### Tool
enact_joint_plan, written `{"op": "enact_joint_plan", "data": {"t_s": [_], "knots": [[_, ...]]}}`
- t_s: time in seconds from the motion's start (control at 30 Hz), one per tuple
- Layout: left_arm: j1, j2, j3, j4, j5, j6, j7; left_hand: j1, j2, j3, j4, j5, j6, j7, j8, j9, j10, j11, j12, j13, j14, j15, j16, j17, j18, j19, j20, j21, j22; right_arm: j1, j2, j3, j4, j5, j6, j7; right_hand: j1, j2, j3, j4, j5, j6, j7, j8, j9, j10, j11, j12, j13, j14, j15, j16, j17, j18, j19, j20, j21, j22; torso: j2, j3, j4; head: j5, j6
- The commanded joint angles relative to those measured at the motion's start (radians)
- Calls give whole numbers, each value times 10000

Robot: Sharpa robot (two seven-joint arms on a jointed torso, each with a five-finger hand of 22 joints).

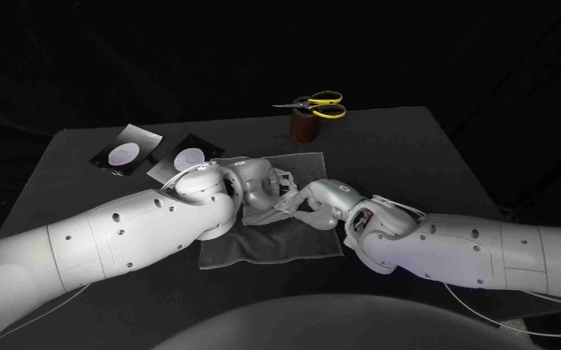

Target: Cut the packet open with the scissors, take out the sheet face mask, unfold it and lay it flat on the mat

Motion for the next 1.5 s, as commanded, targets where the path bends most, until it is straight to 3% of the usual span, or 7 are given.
{"op": "enact_joint_plan", "data": {"t_s": [0.03, 0.07, 0.13, 0.43, 1.5], "knots": [[-1, 62, 13, -18, 245, -98, 259, -160, -72, -348, 69, -72, -66, 35, -84, -34, -118, 27, -27, -15, 634, 100, -11, 903, -78, -79, 17, -72, 335, -170, -20, -142, -149, 25, 904, -576, -20, -26, -54, 4, -42, 64, 115, -42, -6, 1086, -1, 62, 2459, 1048, -49, 34, 2625, 70, -77, -27, -37, 17, 1, 4, -1, 16, 0], [-1, 90, 14, -61, 173, -89, 238, -233, -75, -922, 93, -115, -109, 82, -129, -57, -179, 51, -28, -43, 633, 125, -11, 902, -75, -87, 49, -91, 318, -170, -18, -142, -150, 25, 904, -576, -20, -26, -54, 4, -42, 64, 115, -42, -6, 1086, -1, 62, 2459, 1048, -49, 34, 2625, 70, -77, -27, -37, 17, 2, 3, -4, 22, 0], [-2, 143, 13, -151, 49, -85, 206, -222, -70, -1348, 170, -109, -127, 95, -163, -80, -217, 70, -29, -65, 631, 149, -13, 899, -70, -92, 62, -105, 306, -171, -13, -142, -152, 25, 906, -576, -20, -26, -54, 4, -42, 64, 115, -42, -6, 1086, -1, 62, 2459, 1048, -49, 34, 2625, 70, -77, -27, -37, 17, 3, 3, -8, 29, 0], [-55, 503, 8, -661, -442, -101, 169, 398, -62, -1868, 101, -122, -133, 109, -234, -147, -257, 73, -3, -57, 638, 155, 0, 939, -64, -100, 67, -129, 284, -173, 7, -142, -160, 25, 911, -582, -20, -26, -54, 4, -42, 64, 115, -42, -6, 1086, -1, 62, 2459, 1048, -49, 34, 2625, 70, -77, -27, -37, 17, 14, 5, -16, 41, 0], [-113, 847, -38, -1005, -942, 513, -67, 871, -34, -2327, 25, -137, -292, 191, -298, -260, -406, 141, -65, -218, 638, 214, 5, 956, -55, -135, 110, -176, 240, -173, 36, -142, -169, 26, 943, -621, -35, -37, -79, -9, -42, 75, 117, -68, -28, 1078, -3, 24, 2433, 1048, -53, 34, 2625, 73, -87, -30, -62, 8, 2, -1, -7, 27, 0]]}}
